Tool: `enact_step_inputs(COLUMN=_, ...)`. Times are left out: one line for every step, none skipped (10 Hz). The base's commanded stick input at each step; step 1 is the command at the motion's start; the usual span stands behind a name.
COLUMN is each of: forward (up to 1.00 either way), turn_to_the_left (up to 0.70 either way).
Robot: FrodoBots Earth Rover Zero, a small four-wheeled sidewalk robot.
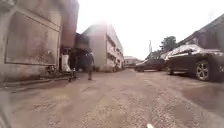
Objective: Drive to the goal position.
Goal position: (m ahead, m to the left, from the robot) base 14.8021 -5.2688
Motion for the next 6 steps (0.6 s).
enact_step_inputs(forward=0.7, turn_to_the_left=0.0)
enact_step_inputs(forward=0.7, turn_to_the_left=0.0)
enact_step_inputs(forward=0.7, turn_to_the_left=0.0)
enact_step_inputs(forward=0.7, turn_to_the_left=0.0)
enact_step_inputs(forward=0.7, turn_to_the_left=0.0)
enact_step_inputs(forward=0.7, turn_to_the_left=0.0)
